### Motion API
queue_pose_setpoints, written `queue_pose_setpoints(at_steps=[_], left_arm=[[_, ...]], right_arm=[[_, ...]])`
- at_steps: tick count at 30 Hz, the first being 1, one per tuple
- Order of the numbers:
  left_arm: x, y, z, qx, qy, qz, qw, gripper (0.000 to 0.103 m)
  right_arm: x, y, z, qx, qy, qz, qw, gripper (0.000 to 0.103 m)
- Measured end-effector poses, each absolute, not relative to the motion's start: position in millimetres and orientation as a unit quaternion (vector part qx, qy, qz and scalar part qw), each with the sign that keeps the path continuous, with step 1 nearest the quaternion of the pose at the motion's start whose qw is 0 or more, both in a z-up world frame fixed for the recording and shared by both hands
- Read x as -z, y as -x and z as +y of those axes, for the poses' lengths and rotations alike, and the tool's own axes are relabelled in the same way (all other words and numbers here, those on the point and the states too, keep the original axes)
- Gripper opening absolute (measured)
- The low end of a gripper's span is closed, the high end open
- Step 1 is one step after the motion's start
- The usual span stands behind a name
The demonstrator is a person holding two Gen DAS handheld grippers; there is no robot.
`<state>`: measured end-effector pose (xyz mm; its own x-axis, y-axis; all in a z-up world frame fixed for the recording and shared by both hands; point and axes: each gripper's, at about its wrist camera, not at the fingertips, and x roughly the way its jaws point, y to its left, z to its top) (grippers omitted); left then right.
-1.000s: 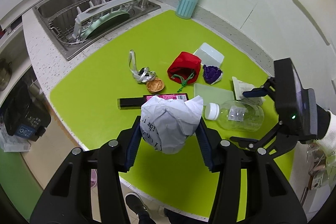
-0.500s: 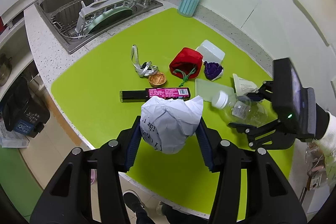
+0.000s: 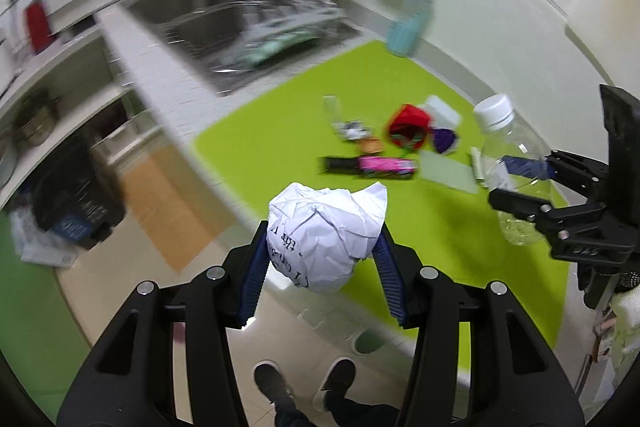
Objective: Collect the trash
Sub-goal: 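Carry paper and bottle down to the pink wastebasket with both tools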
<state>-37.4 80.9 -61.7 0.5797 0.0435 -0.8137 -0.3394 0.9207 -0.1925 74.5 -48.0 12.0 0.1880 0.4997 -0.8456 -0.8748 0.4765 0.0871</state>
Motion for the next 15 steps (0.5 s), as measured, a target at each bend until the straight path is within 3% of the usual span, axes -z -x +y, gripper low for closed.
queue_pose_setpoints(at_steps=[7,15], left_arm=[[91,150,158,-0.206,0.220,0.444,0.844,0.050],[179,234,236,-0.269,0.303,0.450,0.796,0.050]], right_arm=[[20,-2,59,-0.542,0.220,0.443,0.679,0.057],[126,64,171,-0.579,0.271,0.485,0.596,0.057]])
